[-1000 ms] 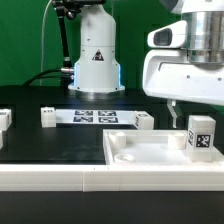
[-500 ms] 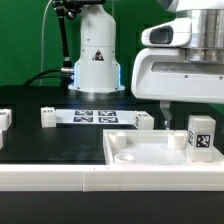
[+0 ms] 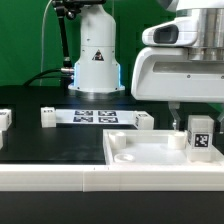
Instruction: Assemble one leg
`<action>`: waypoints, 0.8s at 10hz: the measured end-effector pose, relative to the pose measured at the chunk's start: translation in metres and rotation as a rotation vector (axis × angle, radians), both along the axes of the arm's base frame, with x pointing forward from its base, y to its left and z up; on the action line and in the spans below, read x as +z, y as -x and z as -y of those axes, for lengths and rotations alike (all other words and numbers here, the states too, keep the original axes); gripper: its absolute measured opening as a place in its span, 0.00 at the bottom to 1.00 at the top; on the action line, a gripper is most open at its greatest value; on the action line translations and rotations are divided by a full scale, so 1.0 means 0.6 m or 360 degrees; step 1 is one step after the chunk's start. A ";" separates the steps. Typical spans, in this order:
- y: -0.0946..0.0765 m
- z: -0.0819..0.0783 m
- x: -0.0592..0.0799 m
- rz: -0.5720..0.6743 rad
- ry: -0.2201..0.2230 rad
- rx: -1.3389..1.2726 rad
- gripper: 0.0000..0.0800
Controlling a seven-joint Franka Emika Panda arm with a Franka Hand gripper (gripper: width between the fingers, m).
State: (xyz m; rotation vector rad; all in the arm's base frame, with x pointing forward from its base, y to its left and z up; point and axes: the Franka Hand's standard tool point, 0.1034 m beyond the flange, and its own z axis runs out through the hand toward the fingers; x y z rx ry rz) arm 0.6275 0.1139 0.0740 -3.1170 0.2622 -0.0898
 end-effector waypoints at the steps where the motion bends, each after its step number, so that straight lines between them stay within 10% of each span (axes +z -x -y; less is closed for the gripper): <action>1: 0.000 0.000 0.000 0.0000 -0.0001 -0.0019 0.36; 8: 0.006 -0.001 -0.003 -0.0010 -0.0058 -0.0834 0.36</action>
Offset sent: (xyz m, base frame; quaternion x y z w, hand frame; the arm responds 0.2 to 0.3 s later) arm 0.0000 0.0000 0.0000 0.0000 0.0000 0.1938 0.9810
